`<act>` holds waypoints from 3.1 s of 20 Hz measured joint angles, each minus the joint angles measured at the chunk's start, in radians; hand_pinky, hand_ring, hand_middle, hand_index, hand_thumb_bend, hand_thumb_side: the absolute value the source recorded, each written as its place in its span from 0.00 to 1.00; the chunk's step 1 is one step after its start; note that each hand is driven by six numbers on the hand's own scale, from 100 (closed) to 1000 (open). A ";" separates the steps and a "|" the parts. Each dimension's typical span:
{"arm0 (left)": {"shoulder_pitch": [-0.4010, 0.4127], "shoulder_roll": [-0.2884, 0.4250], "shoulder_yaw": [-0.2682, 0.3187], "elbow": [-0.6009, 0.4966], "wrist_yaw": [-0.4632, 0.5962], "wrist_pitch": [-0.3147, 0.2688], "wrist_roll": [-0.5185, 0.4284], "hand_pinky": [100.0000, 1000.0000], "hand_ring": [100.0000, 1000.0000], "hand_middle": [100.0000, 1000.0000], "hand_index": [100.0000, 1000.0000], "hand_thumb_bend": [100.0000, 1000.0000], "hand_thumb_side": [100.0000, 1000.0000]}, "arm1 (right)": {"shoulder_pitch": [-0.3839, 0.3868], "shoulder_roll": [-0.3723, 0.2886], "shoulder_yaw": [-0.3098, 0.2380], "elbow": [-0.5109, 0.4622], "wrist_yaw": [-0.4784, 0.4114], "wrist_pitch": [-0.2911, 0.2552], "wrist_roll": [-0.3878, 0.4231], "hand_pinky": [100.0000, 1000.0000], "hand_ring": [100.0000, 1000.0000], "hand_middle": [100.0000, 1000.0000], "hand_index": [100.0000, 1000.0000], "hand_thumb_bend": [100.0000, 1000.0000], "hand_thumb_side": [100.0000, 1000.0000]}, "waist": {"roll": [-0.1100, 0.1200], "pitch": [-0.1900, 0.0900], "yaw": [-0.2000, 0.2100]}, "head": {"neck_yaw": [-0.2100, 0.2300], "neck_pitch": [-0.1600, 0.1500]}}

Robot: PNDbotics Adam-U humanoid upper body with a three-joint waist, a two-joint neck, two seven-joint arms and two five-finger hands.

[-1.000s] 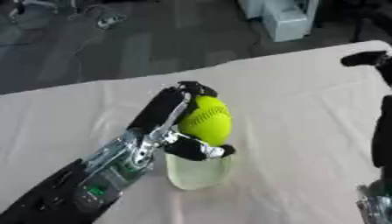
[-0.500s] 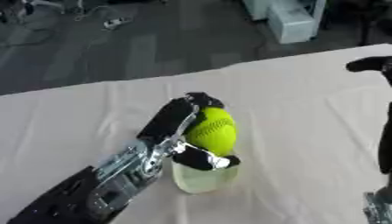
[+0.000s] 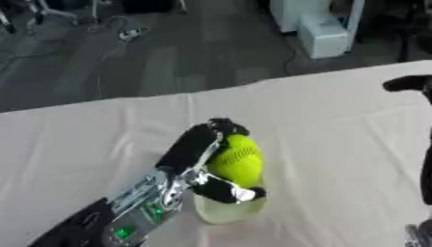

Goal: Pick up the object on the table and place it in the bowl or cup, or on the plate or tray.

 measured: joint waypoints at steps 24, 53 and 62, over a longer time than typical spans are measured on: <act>0.001 -0.009 -0.015 0.027 -0.096 -0.100 -0.134 0.71 0.83 1.00 0.98 0.85 0.98 | 0.000 0.000 -0.006 0.000 0.001 0.004 -0.004 0.51 0.82 0.88 0.93 0.00 0.99 | -0.015 0.000 0.005 | 0.036 -0.123; 0.183 0.168 0.298 -0.411 0.099 -0.166 0.202 0.72 0.81 1.00 0.97 0.64 1.00 | 0.036 -0.021 -0.013 0.010 0.012 0.018 -0.008 0.52 0.82 0.88 0.93 0.00 1.00 | -0.073 -0.082 0.263 | -0.097 -0.095; 0.335 0.069 0.325 -0.411 0.197 -0.252 0.369 0.66 0.76 1.00 0.95 0.66 1.00 | 0.035 -0.045 -0.024 0.025 0.022 0.023 -0.012 0.53 0.82 0.88 0.93 0.00 1.00 | -0.107 -0.108 0.353 | -0.159 -0.095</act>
